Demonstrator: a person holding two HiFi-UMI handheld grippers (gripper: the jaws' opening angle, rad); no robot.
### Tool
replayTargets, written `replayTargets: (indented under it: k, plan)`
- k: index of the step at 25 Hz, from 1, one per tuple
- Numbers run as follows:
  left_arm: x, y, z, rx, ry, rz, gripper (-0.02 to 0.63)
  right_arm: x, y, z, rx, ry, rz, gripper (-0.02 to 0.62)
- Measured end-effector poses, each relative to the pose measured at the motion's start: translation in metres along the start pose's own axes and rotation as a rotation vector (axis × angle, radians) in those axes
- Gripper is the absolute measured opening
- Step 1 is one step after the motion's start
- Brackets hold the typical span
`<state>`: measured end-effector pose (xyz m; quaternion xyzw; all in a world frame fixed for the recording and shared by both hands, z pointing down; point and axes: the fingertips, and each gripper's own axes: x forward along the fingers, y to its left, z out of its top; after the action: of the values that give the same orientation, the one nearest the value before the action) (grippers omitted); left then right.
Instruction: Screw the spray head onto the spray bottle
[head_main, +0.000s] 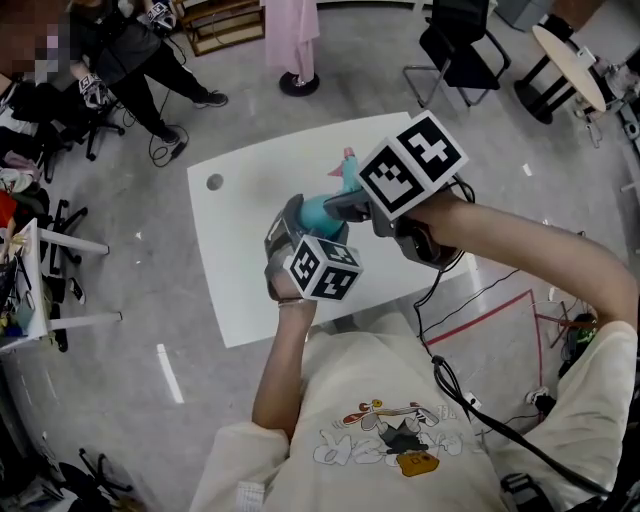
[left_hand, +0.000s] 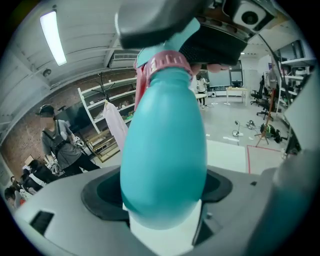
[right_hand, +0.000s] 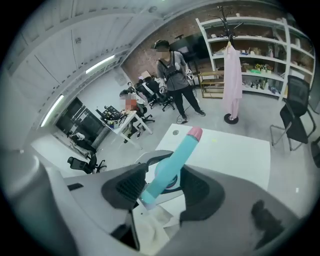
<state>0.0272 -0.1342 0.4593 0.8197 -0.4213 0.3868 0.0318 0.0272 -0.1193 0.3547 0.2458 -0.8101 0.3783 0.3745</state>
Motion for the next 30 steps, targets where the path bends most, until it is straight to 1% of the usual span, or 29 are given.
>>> replayTargets:
  k: [2,4,6,8,9,10,11,12,14,15,16,17,18,20,22,24,27,30]
  plan:
    - [0.000,0.000,-0.004,-0.002,-0.007,-0.025,0.408,-0.003,0.004,0.005,-0.007,-0.012,0.024,0.225]
    - [0.001,-0.002,-0.008,-0.010,-0.014,-0.053,0.408,-0.009,0.006,0.005,-0.014,-0.011,0.040,0.245]
    - [0.002,-0.006,-0.010,-0.022,-0.025,-0.082,0.408,-0.020,0.005,-0.004,-0.020,0.008,0.048,0.257]
    - [0.001,-0.007,-0.013,-0.033,-0.037,-0.113,0.408,-0.034,0.002,-0.015,-0.042,0.030,0.032,0.263]
    - [-0.001,-0.006,-0.015,-0.034,-0.045,-0.131,0.408,-0.040,0.002,-0.020,-0.078,0.042,0.014,0.265]
    - [-0.004,-0.005,-0.016,-0.029,-0.054,-0.154,0.408,-0.047,0.003,-0.022,-0.149,0.054,-0.004,0.265]
    - [-0.006,-0.004,-0.017,-0.020,-0.063,-0.183,0.408,-0.053,0.007,-0.021,-0.265,0.064,-0.016,0.265]
    - [-0.009,-0.004,-0.016,-0.005,-0.074,-0.219,0.408,-0.058,0.015,-0.018,-0.424,0.072,-0.021,0.265]
    - [-0.013,-0.005,-0.014,0.040,-0.096,-0.293,0.408,-0.067,0.034,-0.009,-0.796,0.096,-0.024,0.265]
    - [-0.015,-0.006,-0.013,0.068,-0.105,-0.325,0.408,-0.069,0.042,-0.007,-0.962,0.120,-0.023,0.264]
    - [-0.017,-0.008,-0.011,0.095,-0.113,-0.355,0.408,-0.071,0.049,-0.008,-1.092,0.150,-0.009,0.264]
    - [-0.019,-0.011,-0.010,0.123,-0.120,-0.380,0.408,-0.073,0.054,-0.011,-1.180,0.180,0.022,0.264]
    - [-0.021,-0.014,-0.008,0.150,-0.126,-0.401,0.408,-0.074,0.058,-0.014,-1.234,0.205,0.064,0.264]
    - [-0.026,-0.022,-0.003,0.204,-0.143,-0.438,0.408,-0.075,0.062,-0.021,-1.300,0.240,0.133,0.264]
    - [-0.032,-0.033,0.006,0.244,-0.167,-0.485,0.408,-0.074,0.059,-0.027,-1.379,0.277,0.169,0.264]
    - [-0.039,-0.045,0.015,0.275,-0.182,-0.538,0.408,-0.074,0.055,-0.031,-1.480,0.321,0.201,0.264]
    - [-0.047,-0.058,0.023,0.318,-0.174,-0.585,0.408,-0.073,0.053,-0.046,-1.612,0.411,0.219,0.262]
    - [-0.053,-0.058,0.014,0.328,-0.180,-0.589,0.408,-0.052,0.057,-0.060,-1.684,0.477,0.208,0.261]
